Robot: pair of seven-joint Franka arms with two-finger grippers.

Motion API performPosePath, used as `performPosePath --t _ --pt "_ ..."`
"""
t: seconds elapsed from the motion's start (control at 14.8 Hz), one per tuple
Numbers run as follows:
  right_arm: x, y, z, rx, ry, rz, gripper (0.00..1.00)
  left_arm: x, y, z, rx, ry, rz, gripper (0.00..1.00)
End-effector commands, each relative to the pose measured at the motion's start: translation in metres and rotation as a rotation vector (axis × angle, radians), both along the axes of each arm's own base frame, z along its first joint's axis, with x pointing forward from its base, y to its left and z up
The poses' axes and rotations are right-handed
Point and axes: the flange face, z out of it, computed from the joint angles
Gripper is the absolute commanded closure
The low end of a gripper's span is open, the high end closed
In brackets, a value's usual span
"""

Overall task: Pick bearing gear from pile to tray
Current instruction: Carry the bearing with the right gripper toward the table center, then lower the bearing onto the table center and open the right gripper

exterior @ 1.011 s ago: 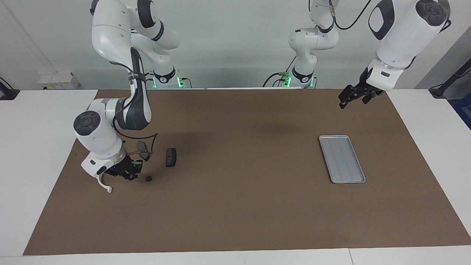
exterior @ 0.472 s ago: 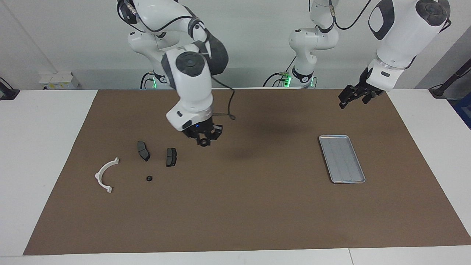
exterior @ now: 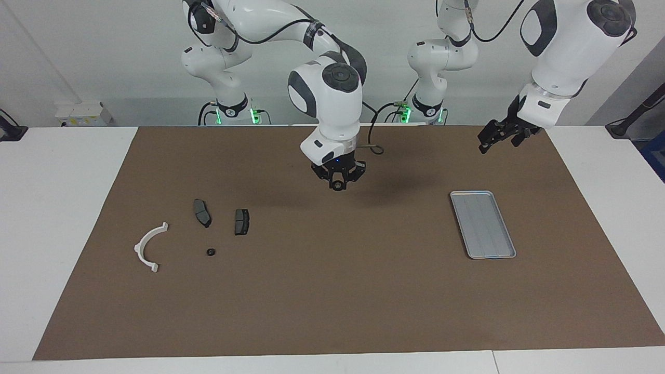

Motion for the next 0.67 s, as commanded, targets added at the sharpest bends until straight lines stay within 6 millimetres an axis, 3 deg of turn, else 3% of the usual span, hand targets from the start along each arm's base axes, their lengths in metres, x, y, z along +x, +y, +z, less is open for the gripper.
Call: performPosePath --t 0.0,0.61 --pt "-0.009 0.002 -0.032 0.023 0.001 -0.004 0.98 -0.009 0.0 0.003 -0.008 0.003 -0.005 0.0" --pt "-0.018 0.004 -0.108 0.038 -0.006 -0.004 0.98 -0.008 0.003 0.003 -0.008 0.003 0.0 0.0"
